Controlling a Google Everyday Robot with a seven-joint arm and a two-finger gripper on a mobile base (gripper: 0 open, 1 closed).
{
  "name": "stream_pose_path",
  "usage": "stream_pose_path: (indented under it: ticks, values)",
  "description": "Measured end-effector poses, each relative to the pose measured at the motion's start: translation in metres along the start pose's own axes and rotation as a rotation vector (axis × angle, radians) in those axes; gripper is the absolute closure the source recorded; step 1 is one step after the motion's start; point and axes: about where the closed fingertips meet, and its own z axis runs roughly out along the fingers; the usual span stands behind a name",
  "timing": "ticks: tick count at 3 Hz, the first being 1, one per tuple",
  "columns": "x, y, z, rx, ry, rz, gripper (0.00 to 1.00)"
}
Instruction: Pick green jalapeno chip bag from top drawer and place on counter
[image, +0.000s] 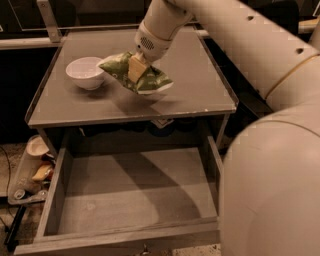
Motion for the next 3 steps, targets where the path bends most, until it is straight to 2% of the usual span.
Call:
stream_pose_path:
  ticks: [1,2,3]
  values:
    - [0.0089,-0.0359,0.0333,0.001,0.046,0.085,1.00]
    - [0.0105,-0.0418,0.0397,0.000,0.048,0.094,0.81]
    - [0.0105,-0.0418,0.0398,0.000,0.048,0.094,0.58]
